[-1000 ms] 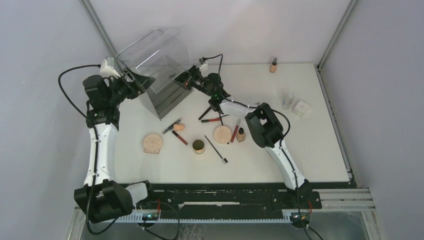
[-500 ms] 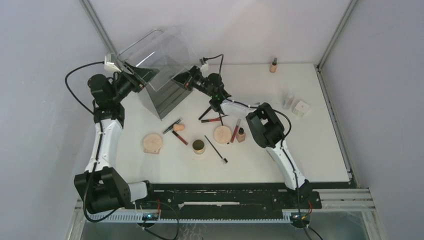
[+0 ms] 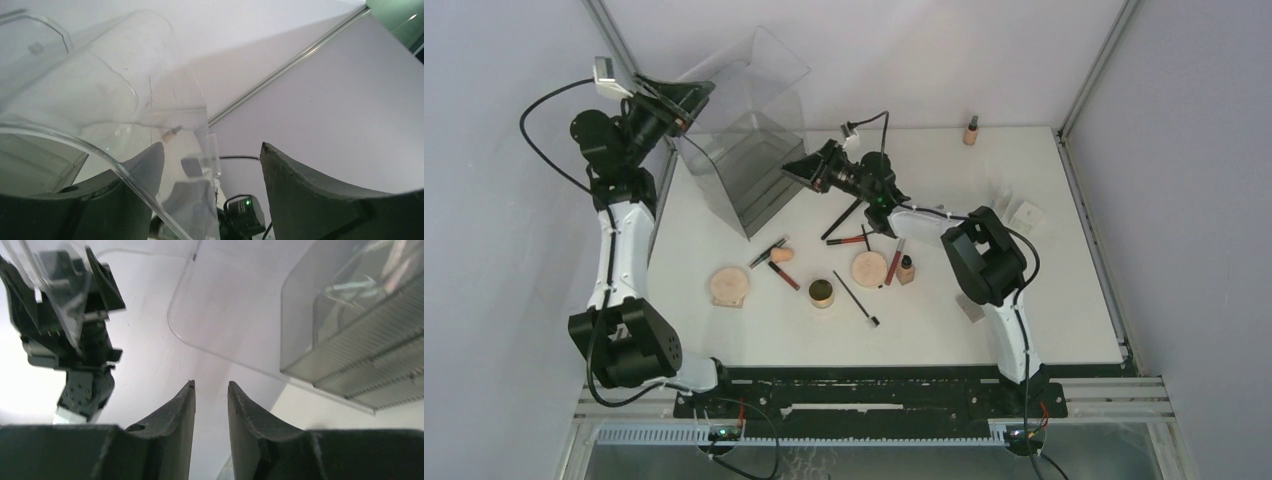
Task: Organize the makeup
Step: Open the storage box at the center of the board.
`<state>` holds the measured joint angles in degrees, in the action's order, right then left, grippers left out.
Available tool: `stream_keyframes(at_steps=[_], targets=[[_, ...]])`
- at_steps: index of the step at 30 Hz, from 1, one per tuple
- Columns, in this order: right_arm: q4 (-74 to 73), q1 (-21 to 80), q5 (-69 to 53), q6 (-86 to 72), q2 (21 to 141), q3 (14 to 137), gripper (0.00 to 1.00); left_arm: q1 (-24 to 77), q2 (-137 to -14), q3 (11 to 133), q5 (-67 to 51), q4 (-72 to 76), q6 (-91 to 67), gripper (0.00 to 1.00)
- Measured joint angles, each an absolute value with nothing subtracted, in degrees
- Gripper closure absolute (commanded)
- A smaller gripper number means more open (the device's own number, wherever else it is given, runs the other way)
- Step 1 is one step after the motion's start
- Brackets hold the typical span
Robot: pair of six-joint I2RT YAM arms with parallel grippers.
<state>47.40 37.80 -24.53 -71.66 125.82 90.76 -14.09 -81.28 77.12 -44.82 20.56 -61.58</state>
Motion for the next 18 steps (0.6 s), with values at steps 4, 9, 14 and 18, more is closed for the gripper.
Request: stream_keyframes(at_steps=[4,9,14,18], targets=[[47.29,37.47,-26.41,-69.71,122.32,83.94,0.62,-16.53,-83.68,80.66,-44.8,22.35,-64.14,0.24],[46.22,37.47,-28.95,-67.35,119.22,76.69,0.62,-18.7,-87.29,85.34,-44.71,23.68,-66.22,0.23],[43.33,37.47,-30.94,-64.86,117.05,72.31,0.62,-20.75,-91.2,88.82,-44.34,27.24,-69.25,0.24],[40.29,37.47,-32.1,-62.24,114.78,69.67,0.61,-22.59,-95.15,91.61,-43.57,31.88,-73.58,0.24]])
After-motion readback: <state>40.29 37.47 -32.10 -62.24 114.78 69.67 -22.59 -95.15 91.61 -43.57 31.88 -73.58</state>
